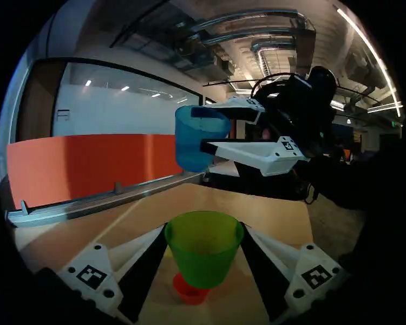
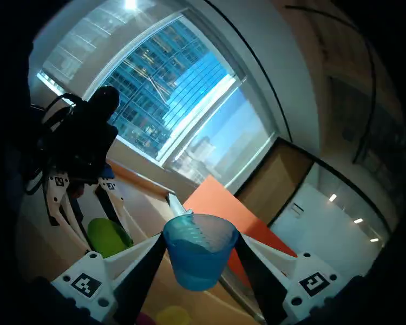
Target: Pour water
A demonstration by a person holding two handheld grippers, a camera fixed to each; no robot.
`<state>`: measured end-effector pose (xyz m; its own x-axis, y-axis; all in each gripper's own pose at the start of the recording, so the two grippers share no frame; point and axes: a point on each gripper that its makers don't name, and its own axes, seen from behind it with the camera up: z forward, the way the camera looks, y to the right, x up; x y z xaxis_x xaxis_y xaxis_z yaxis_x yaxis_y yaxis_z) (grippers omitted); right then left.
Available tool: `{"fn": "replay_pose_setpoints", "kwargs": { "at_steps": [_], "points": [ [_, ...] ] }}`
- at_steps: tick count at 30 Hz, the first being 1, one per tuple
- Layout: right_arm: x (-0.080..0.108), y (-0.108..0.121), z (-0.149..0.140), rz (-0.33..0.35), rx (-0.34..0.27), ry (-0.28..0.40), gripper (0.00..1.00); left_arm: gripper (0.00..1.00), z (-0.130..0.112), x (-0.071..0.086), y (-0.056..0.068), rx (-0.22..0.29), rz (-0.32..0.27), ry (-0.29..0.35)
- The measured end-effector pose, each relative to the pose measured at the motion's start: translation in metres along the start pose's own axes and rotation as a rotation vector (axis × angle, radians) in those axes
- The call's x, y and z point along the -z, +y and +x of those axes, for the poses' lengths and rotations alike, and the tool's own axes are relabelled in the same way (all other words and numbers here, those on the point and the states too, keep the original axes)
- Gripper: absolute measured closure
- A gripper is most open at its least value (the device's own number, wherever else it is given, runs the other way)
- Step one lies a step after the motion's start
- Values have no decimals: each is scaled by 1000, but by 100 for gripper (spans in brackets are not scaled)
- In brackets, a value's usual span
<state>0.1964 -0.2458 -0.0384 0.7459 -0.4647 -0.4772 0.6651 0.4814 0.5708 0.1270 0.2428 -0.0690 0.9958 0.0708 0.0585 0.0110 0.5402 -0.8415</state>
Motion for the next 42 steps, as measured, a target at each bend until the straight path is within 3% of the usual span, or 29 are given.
{"fn": "replay_pose_setpoints", "kwargs": {
  "at_steps": [26, 42],
  "points": [
    [-18, 9, 21, 12, 248, -4, 9, 10, 4, -2, 0, -6, -6, 9],
    [-19, 14, 28, 3, 347, -1, 8, 11, 8, -1, 3, -17, -10, 7]
  ]
}}
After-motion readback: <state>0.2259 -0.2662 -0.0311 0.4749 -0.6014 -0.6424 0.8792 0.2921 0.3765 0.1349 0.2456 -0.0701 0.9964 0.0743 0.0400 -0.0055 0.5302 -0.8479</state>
